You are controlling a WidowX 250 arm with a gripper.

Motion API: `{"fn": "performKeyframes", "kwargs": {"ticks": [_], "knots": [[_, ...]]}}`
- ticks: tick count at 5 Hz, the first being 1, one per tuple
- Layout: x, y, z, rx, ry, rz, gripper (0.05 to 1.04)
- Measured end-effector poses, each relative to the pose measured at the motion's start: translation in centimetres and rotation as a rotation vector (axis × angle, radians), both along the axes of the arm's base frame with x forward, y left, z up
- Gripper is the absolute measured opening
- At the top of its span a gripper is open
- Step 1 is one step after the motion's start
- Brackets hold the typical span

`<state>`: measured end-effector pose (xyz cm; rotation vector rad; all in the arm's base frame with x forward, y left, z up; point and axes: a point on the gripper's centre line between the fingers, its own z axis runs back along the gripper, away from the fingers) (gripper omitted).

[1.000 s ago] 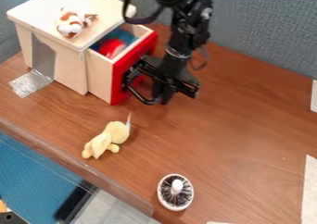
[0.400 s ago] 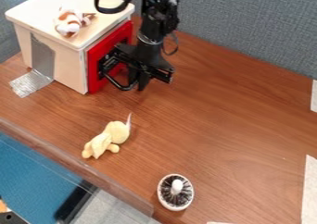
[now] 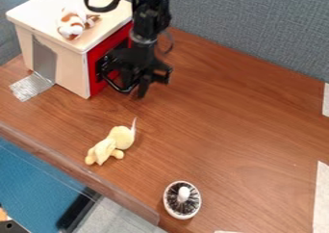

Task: Closes the drawer

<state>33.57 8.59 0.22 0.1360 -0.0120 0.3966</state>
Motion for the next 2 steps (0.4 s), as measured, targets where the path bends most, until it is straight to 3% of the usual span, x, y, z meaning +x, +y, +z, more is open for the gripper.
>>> {"fn": "performKeyframes", "kwargs": {"ticks": [1,2], "knots": [[0.0,-0.8,0.9,-0.034,-0.022,-0.015,0.737],[0.4,-3.8,3.1,-0.029,-0.065,-0.103,0.983]]}}
